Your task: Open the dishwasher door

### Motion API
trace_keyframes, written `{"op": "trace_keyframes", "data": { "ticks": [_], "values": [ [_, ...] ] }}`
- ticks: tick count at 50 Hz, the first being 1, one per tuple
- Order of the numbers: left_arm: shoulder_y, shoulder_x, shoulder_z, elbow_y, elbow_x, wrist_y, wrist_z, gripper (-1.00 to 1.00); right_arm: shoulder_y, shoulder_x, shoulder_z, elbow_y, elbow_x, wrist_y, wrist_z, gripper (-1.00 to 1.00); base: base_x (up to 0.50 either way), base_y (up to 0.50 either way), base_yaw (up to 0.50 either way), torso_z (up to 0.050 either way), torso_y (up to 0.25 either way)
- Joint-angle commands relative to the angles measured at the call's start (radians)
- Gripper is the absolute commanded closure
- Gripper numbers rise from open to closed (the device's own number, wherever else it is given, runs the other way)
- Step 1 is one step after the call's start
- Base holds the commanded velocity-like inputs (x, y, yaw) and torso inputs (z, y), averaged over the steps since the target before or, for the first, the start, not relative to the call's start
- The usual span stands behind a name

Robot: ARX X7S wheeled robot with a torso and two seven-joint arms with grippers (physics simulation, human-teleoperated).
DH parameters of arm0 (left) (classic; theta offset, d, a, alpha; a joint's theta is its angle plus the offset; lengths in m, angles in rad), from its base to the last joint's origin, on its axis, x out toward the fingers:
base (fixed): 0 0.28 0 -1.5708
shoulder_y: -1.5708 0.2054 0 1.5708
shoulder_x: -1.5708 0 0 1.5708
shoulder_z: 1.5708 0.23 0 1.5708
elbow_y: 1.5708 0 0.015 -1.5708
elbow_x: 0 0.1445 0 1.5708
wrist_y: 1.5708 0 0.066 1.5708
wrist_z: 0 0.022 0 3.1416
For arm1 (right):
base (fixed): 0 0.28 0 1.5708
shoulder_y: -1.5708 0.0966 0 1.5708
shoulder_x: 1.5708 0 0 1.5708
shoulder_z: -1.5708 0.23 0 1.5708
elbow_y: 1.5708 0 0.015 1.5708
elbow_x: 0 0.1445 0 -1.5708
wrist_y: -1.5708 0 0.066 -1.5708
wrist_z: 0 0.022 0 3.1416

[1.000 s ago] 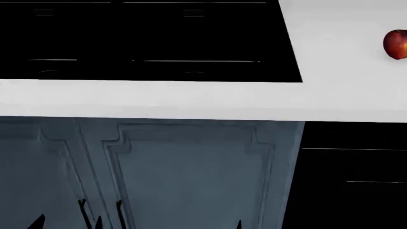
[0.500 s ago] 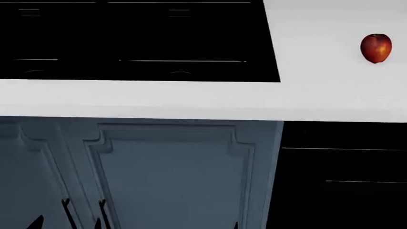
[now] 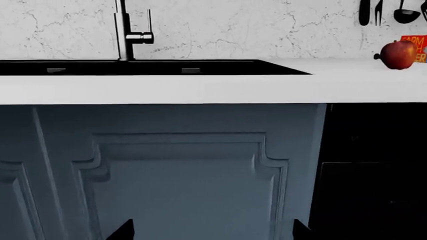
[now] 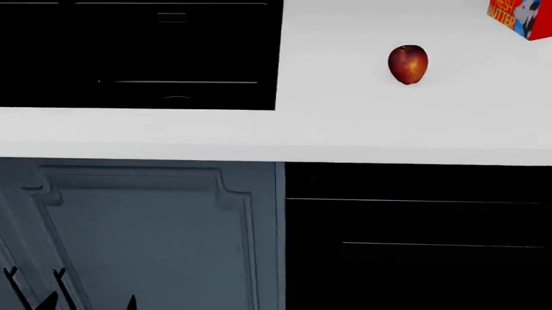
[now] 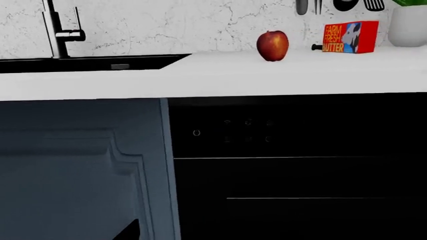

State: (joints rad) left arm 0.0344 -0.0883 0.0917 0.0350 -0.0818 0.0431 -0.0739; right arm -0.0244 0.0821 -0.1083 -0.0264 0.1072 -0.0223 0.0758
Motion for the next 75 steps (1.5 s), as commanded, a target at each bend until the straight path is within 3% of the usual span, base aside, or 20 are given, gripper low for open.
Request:
{"op": "trace_keyframes", "data": {
  "ticks": [1,11,20,75],
  "values": [
    [0.0,-0.014,0.012,-0.002,-0.017,0.011,-0.014,-1.0,-0.003,0.013,-0.016,-0.02,0.02,0.011,0.014,-1.0,0.0,-0.5,0.0,0.0,0.0],
    [0.006,-0.02,0.013,-0.002,-0.051,0.019,-0.02,-1.0,-0.004,0.022,-0.031,-0.032,0.028,0.014,0.031,-1.0,0.0,-0.49,0.0,0.0,0.0],
    [0.004,-0.03,0.018,0.02,-0.04,-0.015,-0.057,-1.0,-0.004,0.03,-0.037,-0.022,0.024,-0.001,0.053,-1.0,0.0,0.0,0.0,-0.004,0.0],
    [0.021,-0.069,0.065,0.053,-0.098,0.015,-0.08,-1.0,-0.01,0.067,-0.073,0.004,0.073,-0.01,0.103,-1.0,0.0,0.0,0.0,-0.05,0.0]
  ]
}}
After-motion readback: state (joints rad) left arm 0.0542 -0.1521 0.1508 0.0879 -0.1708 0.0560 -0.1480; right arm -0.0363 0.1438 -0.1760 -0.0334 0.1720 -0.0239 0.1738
